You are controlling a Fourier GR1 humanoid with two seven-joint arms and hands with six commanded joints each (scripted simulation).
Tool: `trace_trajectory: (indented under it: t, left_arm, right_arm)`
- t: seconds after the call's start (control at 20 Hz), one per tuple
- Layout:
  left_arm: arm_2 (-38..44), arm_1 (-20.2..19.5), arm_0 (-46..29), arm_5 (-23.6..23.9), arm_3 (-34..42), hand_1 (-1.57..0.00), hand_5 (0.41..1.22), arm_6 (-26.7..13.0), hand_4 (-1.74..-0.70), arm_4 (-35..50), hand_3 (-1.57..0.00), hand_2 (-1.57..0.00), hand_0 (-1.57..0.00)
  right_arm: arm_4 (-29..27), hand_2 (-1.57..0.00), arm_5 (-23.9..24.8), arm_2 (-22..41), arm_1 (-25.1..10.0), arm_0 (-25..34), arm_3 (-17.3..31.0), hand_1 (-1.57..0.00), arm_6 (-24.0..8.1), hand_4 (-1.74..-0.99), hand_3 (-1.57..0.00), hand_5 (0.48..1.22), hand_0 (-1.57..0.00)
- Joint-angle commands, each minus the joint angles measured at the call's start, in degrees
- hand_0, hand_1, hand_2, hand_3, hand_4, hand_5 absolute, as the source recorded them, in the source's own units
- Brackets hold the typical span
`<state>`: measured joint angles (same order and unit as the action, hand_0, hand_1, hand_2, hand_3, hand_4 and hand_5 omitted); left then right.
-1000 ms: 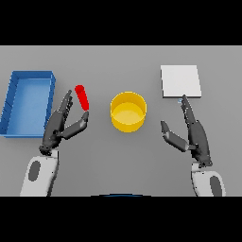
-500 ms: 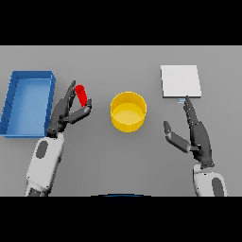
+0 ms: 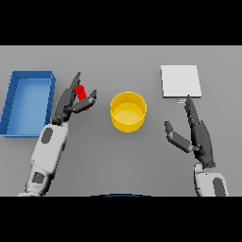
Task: Pick up the red beaker and tilt it to pour out 1 green nut into yellow bowl. Pick up the yellow bowl and place it on the metallic measuring scale.
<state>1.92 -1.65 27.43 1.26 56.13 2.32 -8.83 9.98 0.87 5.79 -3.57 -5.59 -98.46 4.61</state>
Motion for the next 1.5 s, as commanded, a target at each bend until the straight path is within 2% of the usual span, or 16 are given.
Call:
trace_trajectory:
  t: [0.0, 0.15, 0.2, 0.25, 0.3, 0.35, 0.45, 0.5, 0.55, 0.65, 0.7, 0.8, 1.1, 1.25, 1.35, 1.45]
  left_arm:
    - [0.4, -0.1, 1.4, 0.0, -0.9, 0.0, 0.71, -0.3, -1.32, 0.1, 0.0, 0.0, 0.0]
    - [1.0, 0.5, 2.7, 0.0, -4.0, 0.0, 0.735, 3.7, -1.36, 0.4, 0.0, 0.0, 0.0]
    - [1.4, 1.0, 3.1, 0.5, -4.7, 0.0, 0.752, 4.2, -1.39, 0.6, 0.0, -0.03, 0.0]
    - [2.0, 1.0, 3.9, 0.9, -5.4, -0.08, 0.77, 3.9, -1.42, 1.0, -0.08, -0.12, -0.08]
    - [2.6, 1.5, 4.0, 1.5, -5.5, -0.28, 0.795, 3.9, -1.44, 1.5, -0.22, -0.31, -0.25]
    - [2.9, 2.1, 4.1, 2.3, -6.0, -0.48, 0.881, 3.9, -1.44, 1.7, -0.49, -0.5, -0.46]
    - [2.4, 2.1, 4.6, 5.0, -6.6, -0.87, 1.003, 4.2, -1.44, -0.4, -0.88, -0.89, -0.86]
    - [2.2, 2.3, 4.6, 5.3, -7.2, -1.01, 1.047, 6.3, -1.44, -1.2, -1.02, -1.02, -1.0]
    - [2.3, 2.4, 5.4, 5.5, -8.3, -1.13, 1.082, 7.1, -1.44, -1.6, -1.13, -1.13, -1.12]
    - [2.9, 3.1, 5.3, 5.8, -8.3, -1.29, 1.132, 8.2, -1.45, -1.6, -1.29, -1.29, -1.28]
    - [3.4, 2.9, 5.8, 6.5, -9.0, -1.34, 1.132, 8.7, -1.51, -1.7, -1.34, -1.35, -1.34]
    - [3.5, 3.2, 5.6, 6.4, -8.7, -1.42, 1.123, 10.4, -1.59, -0.5, -1.43, -1.43, -1.42]
    - [0.7, 1.4, 4.7, 7.2, -1.5, -1.53, 1.098, 8.9, -1.7, 0.4, -1.53, -1.53, -1.53]
    - [-2.4, -0.3, 5.9, 8.0, 2.5, -1.55, 1.101, 4.4, -1.72, -1.9, -1.55, -1.55, -1.55]
    - [-6.6, -2.8, 7.0, 6.5, 4.1, -1.56, 1.113, 1.3, -1.73, -5.6, -1.56, -1.56, -1.56]
    - [-11.4, -4.9, 8.1, 4.8, 4.4, -1.56, 1.121, -1.4, -1.73, -10.0, -1.56, -1.56, -1.56]
  right_arm:
    - [0.5, 0.0, 0.4, 0.3, 0.3, 0.2, 0.2, 0.0, -0.3, -1.315, 0.0, 0.682, 0.0]
    - [0.9, 0.0, 0.4, 0.6, 0.6, -0.1, 0.7, 0.0, -0.6, -1.298, 0.0, 0.682, 0.0]
    - [1.0, 0.0, 0.6, 0.1, 0.0, 0.2, 0.6, 0.0, -0.1, -1.295, 0.0, 0.683, 0.0]
    - [0.9, 0.0, 0.7, -0.2, -0.2, 0.6, 0.4, 0.0, -0.3, -1.291, 0.0, 0.684, 0.0]
    - [0.7, 0.0, 0.3, -0.1, -0.4, -0.3, 0.2, 0.0, 0.3, -1.289, 0.0, 0.684, 0.0]
    - [0.7, 0.0, 0.3, -0.2, -0.5, 0.2, 0.4, 0.0, 0.2, -1.286, 0.0, 0.685, 0.0]
    - [0.7, 0.0, 0.5, -0.5, -0.6, 0.4, 1.0, 0.0, -0.2, -1.283, 0.0, 0.683, 0.0]
    - [0.4, 0.0, 0.2, -0.1, -0.3, -0.2, 0.1, 0.0, 0.3, -1.287, 0.0, 0.684, 0.0]
    - [0.5, 0.0, 0.4, -0.1, -0.2, 0.6, -0.1, 0.0, -0.9, -1.29, 0.0, 0.684, 0.0]
    - [0.6, 0.0, 0.3, 0.2, 0.0, 0.2, 0.2, 0.0, 0.0, -1.293, 0.0, 0.682, 0.0]
    - [0.7, 0.0, 0.3, 0.3, 0.5, 0.8, 1.5, 0.0, -0.2, -1.296, 0.0, 0.681, 0.0]
    - [0.8, 0.0, 0.1, 0.5, 0.4, 1.5, 1.6, 0.0, 0.3, -1.296, 0.0, 0.682, 0.0]
    - [2.2, 0.0, 0.9, 0.7, 0.3, 1.7, 2.1, 0.0, 1.6, -1.258, 0.0, 0.669, 0.0]
    - [3.1, 0.0, 1.2, 1.3, 0.5, 1.6, 2.3, 0.0, 1.8, -1.245, 0.0, 0.673, 0.0]
    - [4.1, 0.0, 1.5, 1.5, 0.0, 0.6, 1.6, 0.0, 2.3, -1.247, 0.0, 0.685, 0.0]
    - [4.5, 0.0, 1.8, 1.6, 0.1, 0.6, 1.2, 0.0, 1.1, -1.243, 0.0, 0.691, 0.0]
